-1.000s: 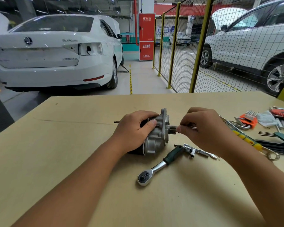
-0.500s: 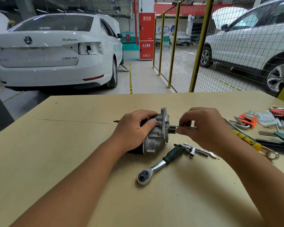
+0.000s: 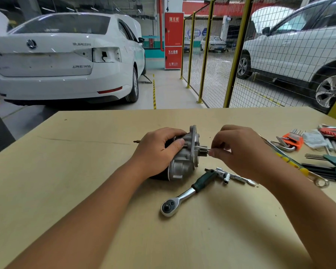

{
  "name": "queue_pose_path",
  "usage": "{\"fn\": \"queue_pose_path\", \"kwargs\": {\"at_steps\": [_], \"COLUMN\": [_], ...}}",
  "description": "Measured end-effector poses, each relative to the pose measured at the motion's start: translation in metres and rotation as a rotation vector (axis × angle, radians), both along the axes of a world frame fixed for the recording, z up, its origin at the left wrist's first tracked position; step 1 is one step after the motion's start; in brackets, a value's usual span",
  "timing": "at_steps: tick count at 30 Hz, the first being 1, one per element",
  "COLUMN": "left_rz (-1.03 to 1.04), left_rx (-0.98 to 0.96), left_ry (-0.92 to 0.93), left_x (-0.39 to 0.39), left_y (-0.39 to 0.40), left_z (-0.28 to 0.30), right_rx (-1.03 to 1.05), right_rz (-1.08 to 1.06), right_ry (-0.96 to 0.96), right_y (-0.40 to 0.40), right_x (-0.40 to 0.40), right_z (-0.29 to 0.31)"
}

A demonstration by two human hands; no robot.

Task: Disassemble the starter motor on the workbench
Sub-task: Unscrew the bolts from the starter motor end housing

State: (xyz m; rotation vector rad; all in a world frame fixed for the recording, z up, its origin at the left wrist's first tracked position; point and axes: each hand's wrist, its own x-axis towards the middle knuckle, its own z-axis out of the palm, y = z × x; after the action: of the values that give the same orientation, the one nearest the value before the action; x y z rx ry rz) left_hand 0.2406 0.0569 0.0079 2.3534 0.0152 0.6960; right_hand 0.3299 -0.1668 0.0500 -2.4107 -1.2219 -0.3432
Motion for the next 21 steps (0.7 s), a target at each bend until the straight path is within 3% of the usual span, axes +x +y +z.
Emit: {"fn": "queue_pose_path", "kwargs": {"at_steps": [11, 21], "left_rz": [-0.004, -0.002], "left_rx": [-0.004, 0.004], "left_ry": [0.0, 0.0], "left_x": [-0.0008, -0.0013], "left_y": [-0.0011, -0.0015], "left_z": [0.0012, 0.0011], "right_rx": [0.072, 0.054], "right_rz": [0.057, 0.014], "right_ry": [0.072, -0.003], "right_y": [-0.0002, 0.0004], "right_x": [0.0063, 0.0049], "right_z": [-0.0084, -0.007]}}
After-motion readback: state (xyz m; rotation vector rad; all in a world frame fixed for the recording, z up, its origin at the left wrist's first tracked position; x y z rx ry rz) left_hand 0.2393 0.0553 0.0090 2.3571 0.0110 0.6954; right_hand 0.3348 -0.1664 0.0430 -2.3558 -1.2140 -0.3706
